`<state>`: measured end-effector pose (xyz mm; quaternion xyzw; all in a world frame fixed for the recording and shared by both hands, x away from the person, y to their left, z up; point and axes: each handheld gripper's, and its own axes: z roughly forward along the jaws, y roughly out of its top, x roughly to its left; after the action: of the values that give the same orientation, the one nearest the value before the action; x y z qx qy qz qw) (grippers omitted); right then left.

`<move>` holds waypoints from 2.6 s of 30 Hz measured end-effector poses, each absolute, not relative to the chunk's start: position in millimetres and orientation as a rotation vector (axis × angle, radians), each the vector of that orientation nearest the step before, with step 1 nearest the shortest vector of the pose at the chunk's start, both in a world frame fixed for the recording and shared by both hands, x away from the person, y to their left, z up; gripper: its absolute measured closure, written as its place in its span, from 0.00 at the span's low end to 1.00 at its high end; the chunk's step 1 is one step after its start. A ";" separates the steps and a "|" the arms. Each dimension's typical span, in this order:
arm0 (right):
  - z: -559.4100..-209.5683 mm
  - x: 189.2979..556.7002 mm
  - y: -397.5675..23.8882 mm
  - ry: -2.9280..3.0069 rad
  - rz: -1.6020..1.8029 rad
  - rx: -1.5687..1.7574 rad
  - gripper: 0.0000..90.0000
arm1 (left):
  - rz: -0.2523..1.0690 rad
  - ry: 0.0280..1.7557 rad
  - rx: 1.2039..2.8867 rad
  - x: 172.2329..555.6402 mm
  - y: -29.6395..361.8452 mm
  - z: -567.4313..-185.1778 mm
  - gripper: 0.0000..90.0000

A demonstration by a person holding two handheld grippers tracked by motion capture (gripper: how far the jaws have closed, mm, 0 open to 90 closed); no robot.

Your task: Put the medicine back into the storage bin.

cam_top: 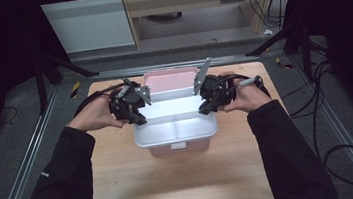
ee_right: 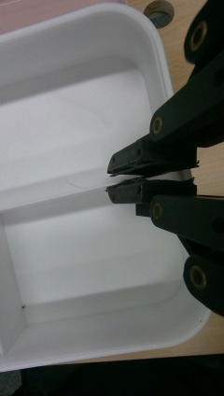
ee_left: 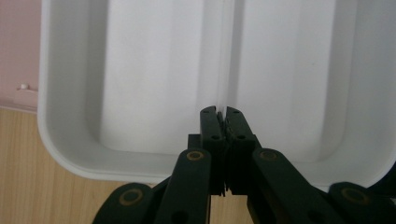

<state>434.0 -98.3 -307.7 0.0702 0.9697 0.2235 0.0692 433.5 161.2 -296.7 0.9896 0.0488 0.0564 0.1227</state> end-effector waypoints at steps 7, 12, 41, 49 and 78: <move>-313.8 458.4 -95.1 2.903 0.672 0.224 0.94 | 0.181 0.151 2.905 459.1 162.4 -302.0 0.97; -325.1 471.5 -92.1 2.906 0.653 0.242 0.94 | 0.183 0.147 2.921 473.4 160.9 -311.1 0.97; -380.2 488.7 -87.6 2.955 0.545 0.334 0.93 | 0.082 0.168 2.951 496.0 154.7 -371.1 0.96; -386.0 476.1 -89.1 2.958 0.562 0.344 0.92 | 0.074 0.146 2.916 480.2 159.4 -377.3 0.96; -344.9 446.0 -152.0 2.493 0.941 0.818 0.53 | 0.412 0.820 2.268 443.1 231.0 -349.9 0.48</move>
<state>446.0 -152.0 -344.9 0.2890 0.8804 0.3322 0.1763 443.1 231.0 -349.9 0.8715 0.3152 0.1584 0.3405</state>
